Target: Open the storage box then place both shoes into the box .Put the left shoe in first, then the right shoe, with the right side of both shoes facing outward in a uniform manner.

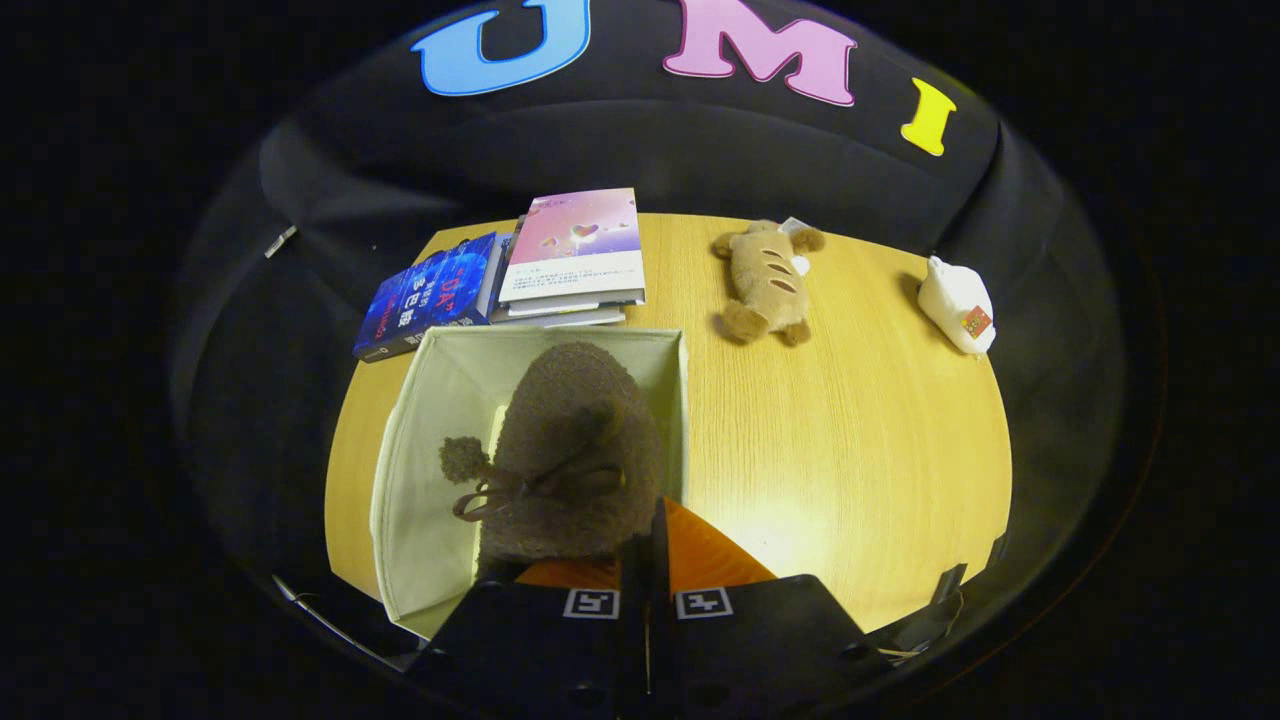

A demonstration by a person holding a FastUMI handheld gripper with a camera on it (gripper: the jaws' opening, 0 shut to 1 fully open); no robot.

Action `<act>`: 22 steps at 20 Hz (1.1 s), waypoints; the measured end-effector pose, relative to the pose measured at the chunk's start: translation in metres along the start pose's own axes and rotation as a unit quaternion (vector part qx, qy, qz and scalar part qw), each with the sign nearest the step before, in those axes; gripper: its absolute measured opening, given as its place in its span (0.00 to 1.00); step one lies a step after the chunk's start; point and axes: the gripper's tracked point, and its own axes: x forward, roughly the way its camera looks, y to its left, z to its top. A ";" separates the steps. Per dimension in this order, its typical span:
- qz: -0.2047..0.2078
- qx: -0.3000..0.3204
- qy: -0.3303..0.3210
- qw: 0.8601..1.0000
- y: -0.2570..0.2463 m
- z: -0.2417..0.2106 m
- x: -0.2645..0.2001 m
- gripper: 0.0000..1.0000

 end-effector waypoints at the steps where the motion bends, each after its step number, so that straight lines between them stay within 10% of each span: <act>1: 0.002 -0.001 0.002 1.000 0.003 -0.002 0.001 0.08; 7: 0.019 -0.010 -0.009 1.000 0.018 -0.002 -0.004 0.28; 14: 0.043 -0.024 -0.040 0.998 0.014 0.005 -0.024 0.95; 22: 0.087 -0.003 -0.155 0.984 -0.028 0.031 -0.094 0.98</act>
